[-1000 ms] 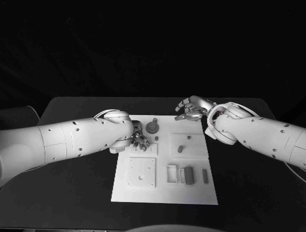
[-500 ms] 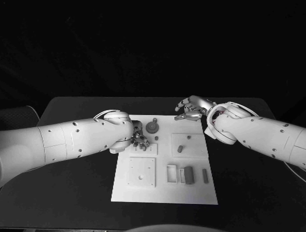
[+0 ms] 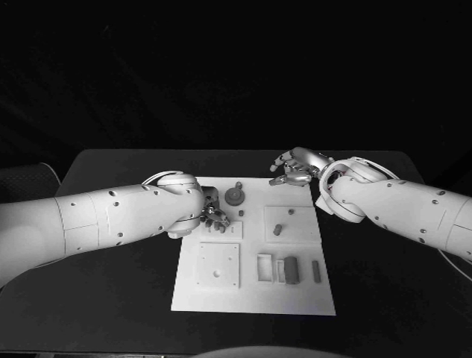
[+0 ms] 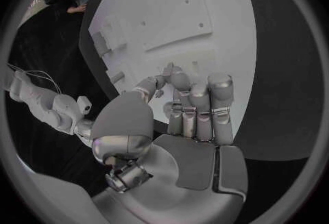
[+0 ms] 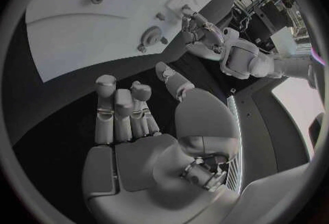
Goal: Assemble the parts on the task board
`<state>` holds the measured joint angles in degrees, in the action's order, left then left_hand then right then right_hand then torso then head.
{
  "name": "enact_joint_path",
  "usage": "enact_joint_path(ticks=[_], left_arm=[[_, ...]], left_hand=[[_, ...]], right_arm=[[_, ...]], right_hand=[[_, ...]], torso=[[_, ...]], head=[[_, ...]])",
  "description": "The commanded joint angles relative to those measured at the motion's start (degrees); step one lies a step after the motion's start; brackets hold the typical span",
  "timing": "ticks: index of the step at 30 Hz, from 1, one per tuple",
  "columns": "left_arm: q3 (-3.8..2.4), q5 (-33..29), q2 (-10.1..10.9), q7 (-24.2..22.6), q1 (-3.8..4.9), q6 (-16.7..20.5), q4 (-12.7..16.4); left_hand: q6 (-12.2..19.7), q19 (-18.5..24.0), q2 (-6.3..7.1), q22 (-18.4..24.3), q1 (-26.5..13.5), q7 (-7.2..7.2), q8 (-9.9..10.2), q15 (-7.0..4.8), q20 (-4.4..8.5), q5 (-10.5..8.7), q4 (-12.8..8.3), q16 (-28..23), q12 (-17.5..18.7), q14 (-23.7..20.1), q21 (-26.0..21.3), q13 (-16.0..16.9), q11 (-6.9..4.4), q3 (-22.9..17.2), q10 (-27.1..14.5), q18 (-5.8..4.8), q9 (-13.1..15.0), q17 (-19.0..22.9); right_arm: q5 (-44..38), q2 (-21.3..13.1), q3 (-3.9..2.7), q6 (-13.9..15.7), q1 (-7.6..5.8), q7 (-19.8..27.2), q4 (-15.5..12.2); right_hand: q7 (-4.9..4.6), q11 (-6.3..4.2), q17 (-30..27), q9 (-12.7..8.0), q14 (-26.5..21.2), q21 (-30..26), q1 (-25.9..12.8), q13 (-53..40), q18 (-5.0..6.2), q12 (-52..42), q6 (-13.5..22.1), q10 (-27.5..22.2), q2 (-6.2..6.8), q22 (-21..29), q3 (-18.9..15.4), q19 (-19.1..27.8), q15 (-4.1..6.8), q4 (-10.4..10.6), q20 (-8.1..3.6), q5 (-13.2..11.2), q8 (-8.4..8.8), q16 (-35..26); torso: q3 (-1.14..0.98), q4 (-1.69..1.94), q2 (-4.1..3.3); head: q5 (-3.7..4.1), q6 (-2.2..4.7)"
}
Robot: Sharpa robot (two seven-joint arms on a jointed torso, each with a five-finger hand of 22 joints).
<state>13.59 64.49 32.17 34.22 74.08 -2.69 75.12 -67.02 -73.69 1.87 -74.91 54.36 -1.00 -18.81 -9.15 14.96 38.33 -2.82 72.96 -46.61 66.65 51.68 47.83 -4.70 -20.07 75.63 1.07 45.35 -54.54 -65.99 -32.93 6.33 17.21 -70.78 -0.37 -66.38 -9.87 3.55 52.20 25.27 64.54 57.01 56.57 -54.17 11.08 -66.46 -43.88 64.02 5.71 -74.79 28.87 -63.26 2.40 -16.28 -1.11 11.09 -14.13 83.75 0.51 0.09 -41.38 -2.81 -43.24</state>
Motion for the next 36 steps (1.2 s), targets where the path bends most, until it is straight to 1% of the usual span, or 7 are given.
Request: enact_joint_path(ticks=[1, 13, 36], left_arm=[[0.02, 0.9, 0.3, -0.6, -0.04, 1.5, 0.2], [-0.01, 0.9, 1.4, -0.9, -0.03, 3.0, 0.9], [0.01, 1.3, 1.1, -1.2, -0.04, 2.8, 1.9]], left_hand=[[-0.2, -0.2, -0.28, -1.2, 0.2, 0.03, -0.5, -1.57, 0.55, 0.33, -13.7, 0.1, -0.3, 0.1, 0.4, -0.1, -0.58, -14.1, 0.1, 4.18, 0.1, 0.1], [-0.2, -0.4, -0.09, -1.1, 0.3, 0.11, -0.8, -1.65, 0.6, 0.6, -13.7, 0.3, -0.5, 0.2, 0.5, -0.2, -0.66, -14.1, 0.2, 4.23, 0.1, 0.3], [-0.2, -0.5, 0.0, -1.1, 0.4, 0.15, -1.0, -1.7, 0.62, 0.81, -13.7, 0.4, -0.6, 0.3, 0.7, -0.3, -0.71, -14.1, 0.3, 4.24, 0.1, 0.5]], right_arm=[[0.0, 0.0, -0.02, -0.7, 0.0, 0.3, 0.0], [0.0, -0.1, -0.02, -0.6, 0.0, 0.3, 0.1], [0.1, -0.1, -0.02, -0.8, 0.0, 0.3, 0.0]], right_hand=[[-0.33, 0.06, -0.1, -0.1, -0.3, -0.3, -0.2, 0.1, 3.92, -0.2, 0.0, -0.4, -0.3, -0.1, 0.0, -0.2, 0.12, 0.3, -0.36, 0.3, -0.23, -0.1], [-0.33, 0.06, -0.1, -0.1, -0.3, -0.3, -0.3, 0.1, 3.92, -0.2, 0.0, -0.4, -0.29, -0.1, -0.1, -0.2, 0.12, 0.3, -0.35, 0.2, -0.24, -0.1], [-0.32, 0.05, -0.1, -0.1, -0.3, -0.3, -0.5, 0.2, 3.92, -0.3, 0.0, -0.4, -0.36, -0.1, -0.1, -0.2, 0.13, 0.4, -0.34, 0.3, -0.26, -0.1]], torso=[[-0.04, 0.01, 0.02], [-0.1, 0.01, 0.04], [-0.05, 0.01, 0.0]], head=[[-0.01, -0.02], [-0.01, 0.01], [-0.08, -0.07]])
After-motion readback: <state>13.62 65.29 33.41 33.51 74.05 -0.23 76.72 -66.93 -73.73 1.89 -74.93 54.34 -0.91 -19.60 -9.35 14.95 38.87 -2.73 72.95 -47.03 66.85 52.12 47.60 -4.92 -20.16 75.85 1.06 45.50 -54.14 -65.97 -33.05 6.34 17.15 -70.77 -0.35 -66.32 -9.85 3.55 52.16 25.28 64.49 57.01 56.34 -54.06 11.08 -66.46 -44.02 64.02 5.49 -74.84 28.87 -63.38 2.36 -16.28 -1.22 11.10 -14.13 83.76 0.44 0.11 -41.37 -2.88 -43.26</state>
